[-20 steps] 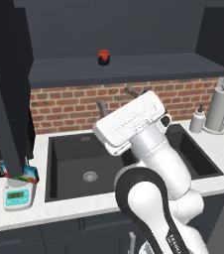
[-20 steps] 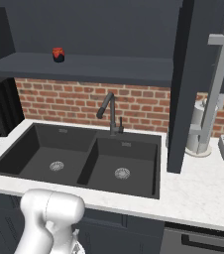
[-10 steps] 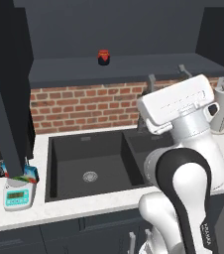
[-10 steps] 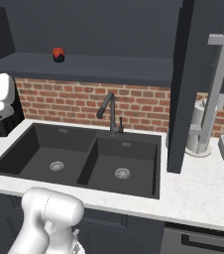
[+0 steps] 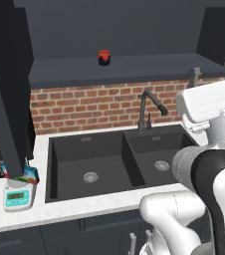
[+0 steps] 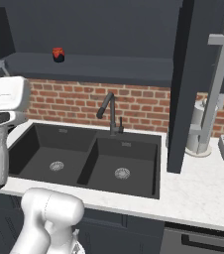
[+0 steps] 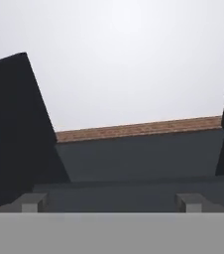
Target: Pick the boxed food and place it on the digital scale for weighing, and close the cabinet.
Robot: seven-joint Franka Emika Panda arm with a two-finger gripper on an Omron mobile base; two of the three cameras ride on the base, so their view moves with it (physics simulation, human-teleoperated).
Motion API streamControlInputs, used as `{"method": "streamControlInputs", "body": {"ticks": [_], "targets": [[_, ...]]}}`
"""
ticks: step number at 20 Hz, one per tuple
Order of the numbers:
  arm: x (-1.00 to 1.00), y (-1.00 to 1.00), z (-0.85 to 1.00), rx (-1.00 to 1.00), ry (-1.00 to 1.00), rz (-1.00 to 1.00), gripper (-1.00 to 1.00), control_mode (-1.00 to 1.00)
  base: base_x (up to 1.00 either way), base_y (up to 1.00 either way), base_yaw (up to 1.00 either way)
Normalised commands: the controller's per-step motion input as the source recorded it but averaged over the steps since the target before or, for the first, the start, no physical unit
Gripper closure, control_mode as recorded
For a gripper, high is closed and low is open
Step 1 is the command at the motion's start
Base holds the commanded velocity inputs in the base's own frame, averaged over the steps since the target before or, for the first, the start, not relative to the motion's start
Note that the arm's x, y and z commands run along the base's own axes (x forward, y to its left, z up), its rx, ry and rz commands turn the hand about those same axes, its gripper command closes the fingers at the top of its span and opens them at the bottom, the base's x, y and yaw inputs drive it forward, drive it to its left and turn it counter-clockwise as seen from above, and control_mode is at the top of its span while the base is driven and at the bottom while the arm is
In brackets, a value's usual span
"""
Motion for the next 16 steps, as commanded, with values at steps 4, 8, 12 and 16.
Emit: {"method": "streamControlInputs", "body": {"ticks": [4,8,12,16], "targets": [[-0.2,-0.84,-0.32,-0.08,-0.26,-0.2,-1.0,-1.0,0.0,0.0,0.0],[-0.03,-0.75,-0.53,-0.09,-0.31,-0.21,-1.0,-1.0,0.0,0.0,0.0],[0.0,-0.64,-0.63,-0.07,-0.31,-0.22,-1.0,-1.0,0.0,0.0,0.0],[0.11,-0.36,-0.71,-0.07,-0.28,-0.22,-1.0,-1.0,0.0,0.0,0.0]]}}
